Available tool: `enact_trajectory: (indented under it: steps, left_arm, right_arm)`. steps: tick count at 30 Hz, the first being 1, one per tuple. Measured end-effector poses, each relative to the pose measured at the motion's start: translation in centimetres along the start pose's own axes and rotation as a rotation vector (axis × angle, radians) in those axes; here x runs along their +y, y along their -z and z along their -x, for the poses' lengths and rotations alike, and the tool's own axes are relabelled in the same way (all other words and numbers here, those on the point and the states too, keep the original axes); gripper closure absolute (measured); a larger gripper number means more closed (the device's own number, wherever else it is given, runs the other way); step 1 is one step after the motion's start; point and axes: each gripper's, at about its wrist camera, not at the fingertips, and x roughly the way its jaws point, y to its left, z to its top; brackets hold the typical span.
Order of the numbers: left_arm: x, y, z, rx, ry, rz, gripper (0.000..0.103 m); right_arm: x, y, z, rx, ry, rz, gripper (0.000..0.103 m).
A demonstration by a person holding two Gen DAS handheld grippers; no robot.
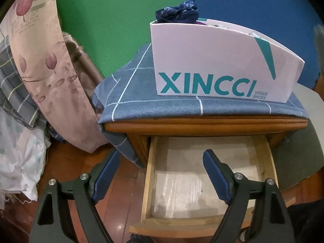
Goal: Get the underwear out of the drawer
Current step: 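Move the left tool back to the drawer while the right tool carries the grey sock to the box, then lower the grey ribbed sock into the box and open the right tool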
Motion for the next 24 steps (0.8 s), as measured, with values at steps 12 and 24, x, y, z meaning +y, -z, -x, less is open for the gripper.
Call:
enact_trajectory:
  steps: [12, 24]
  left_arm:
    - [1.1, 0.0, -0.3, 0.014, -0.008, 0.039, 0.018]
    - [2.0, -0.1, -0.3, 0.017, -0.012, 0.064, 0.017]
  right_arm:
    - [2.6, -10.8, -6.4, 0.046, 0.031, 0.054, 0.069]
    - [3.3, -12.7, -13.8, 0.149, 0.105, 0.065, 0.069]
